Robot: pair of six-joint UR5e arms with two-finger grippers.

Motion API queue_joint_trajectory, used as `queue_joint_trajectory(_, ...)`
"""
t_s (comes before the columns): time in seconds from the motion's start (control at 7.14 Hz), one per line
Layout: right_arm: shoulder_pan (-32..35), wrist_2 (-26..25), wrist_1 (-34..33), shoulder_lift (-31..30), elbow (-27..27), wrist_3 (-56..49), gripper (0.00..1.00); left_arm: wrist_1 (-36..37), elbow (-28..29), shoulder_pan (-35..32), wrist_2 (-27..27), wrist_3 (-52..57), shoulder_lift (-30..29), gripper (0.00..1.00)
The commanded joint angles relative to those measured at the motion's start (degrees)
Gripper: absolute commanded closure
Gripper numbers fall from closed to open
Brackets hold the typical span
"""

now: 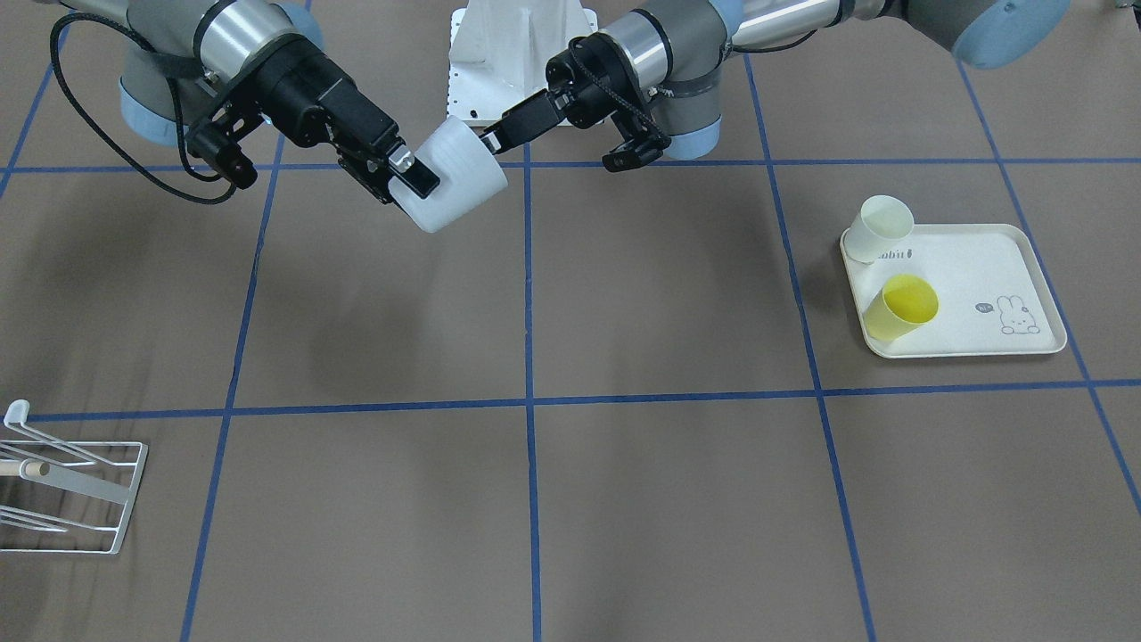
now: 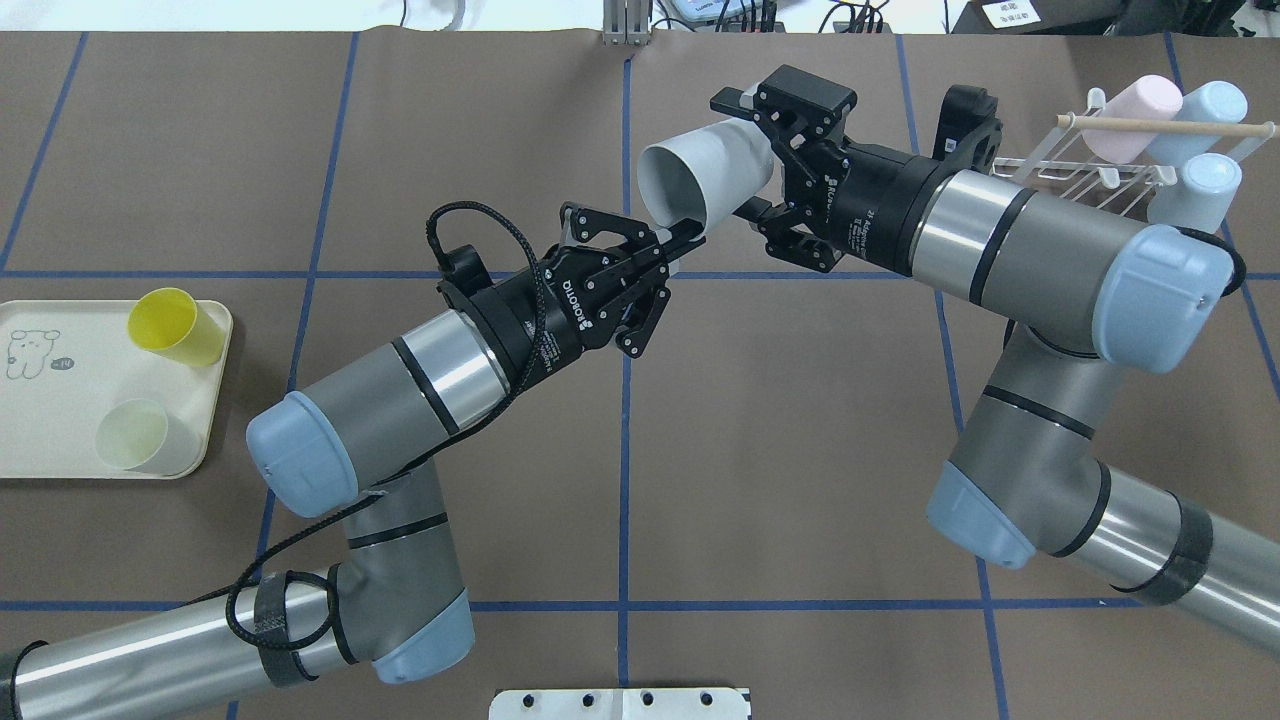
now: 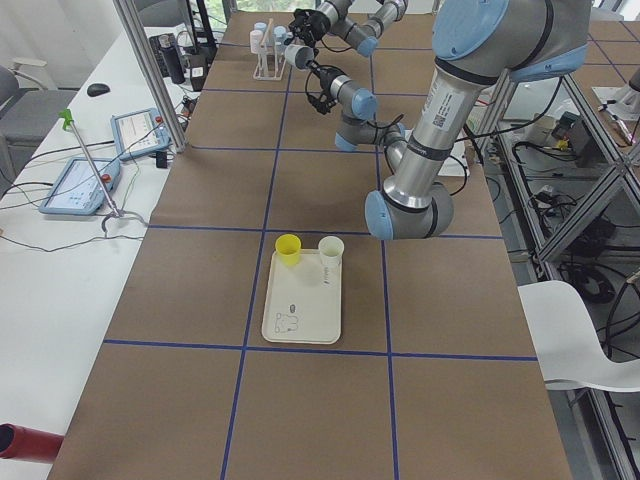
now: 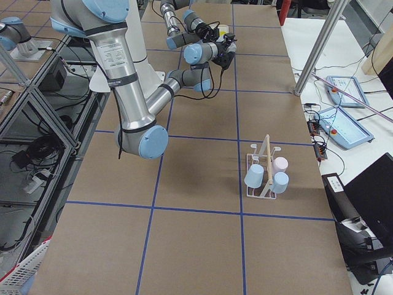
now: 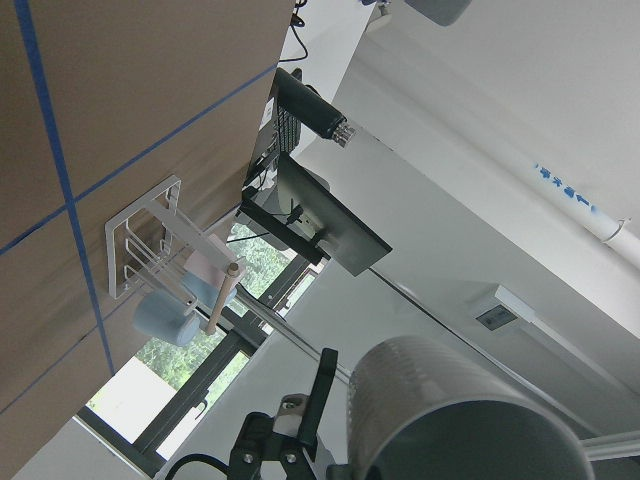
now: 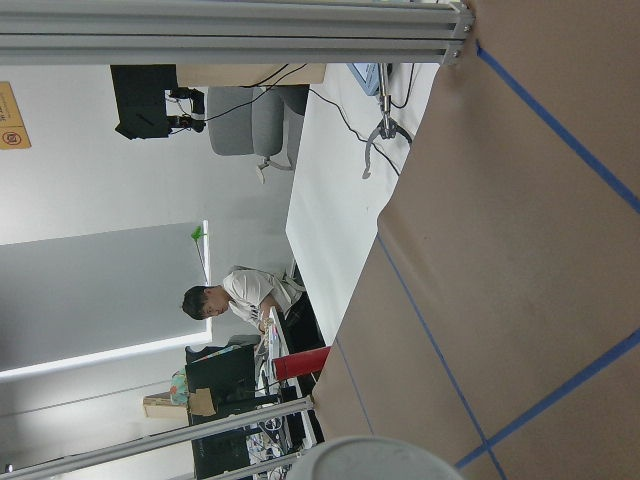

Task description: Transfer IKEA cup to right arm and place on rack

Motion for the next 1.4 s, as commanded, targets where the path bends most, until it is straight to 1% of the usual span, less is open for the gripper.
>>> queue_joint_trajectory(0.0, 0.02, 0.0, 0.01, 0.0, 0.0, -0.07, 0.02, 0.0, 0.01, 0.09, 0.0, -0.07, -0.01, 1.0)
queue_joint_trajectory(0.98, 0.02, 0.0, 0.01, 0.0, -0.26, -0.07, 0.02, 0.09, 0.18, 0.62, 0.09, 0.02, -0.1, 1.0)
queue_joint_trajectory(1.12, -0.06, 0.0, 0.01, 0.0, -0.26, -0.07, 0.09, 0.09, 0.18, 0.62, 0.09, 0.02, -0.1, 1.0)
queue_joint_trajectory(1.26, -0.06, 0.0, 0.01, 0.0, -0.26, -0.07, 0.79, 0.09, 0.09, 0.62, 0.0, 0.02, -0.1, 1.0)
